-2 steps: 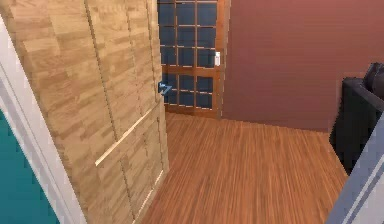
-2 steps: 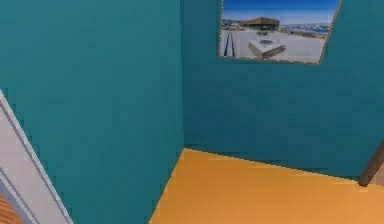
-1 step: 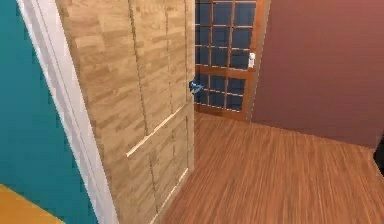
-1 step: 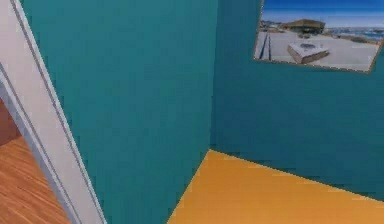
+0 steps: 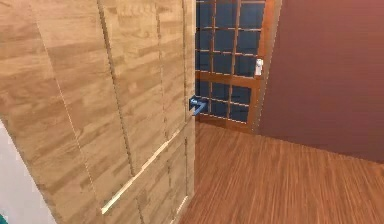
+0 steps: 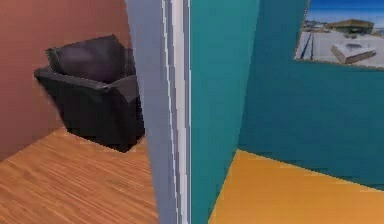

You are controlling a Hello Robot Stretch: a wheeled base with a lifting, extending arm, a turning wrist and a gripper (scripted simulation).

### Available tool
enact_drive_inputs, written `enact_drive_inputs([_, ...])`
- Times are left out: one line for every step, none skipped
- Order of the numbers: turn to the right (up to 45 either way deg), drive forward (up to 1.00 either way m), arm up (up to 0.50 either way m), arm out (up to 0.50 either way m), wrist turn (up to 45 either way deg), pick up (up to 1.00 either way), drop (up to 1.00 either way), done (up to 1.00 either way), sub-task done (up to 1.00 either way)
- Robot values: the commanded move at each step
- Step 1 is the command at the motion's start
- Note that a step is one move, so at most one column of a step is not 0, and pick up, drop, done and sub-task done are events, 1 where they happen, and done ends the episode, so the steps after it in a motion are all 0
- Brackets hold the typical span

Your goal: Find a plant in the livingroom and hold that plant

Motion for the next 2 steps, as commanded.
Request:
enact_drive_inputs([21.0,0.00,0.00,0.00,0.0,0.00,0.00,0.00,0.00])
enact_drive_inputs([3.0,0.00,0.00,0.00,0.0,0.00,0.00,0.00,0.00])
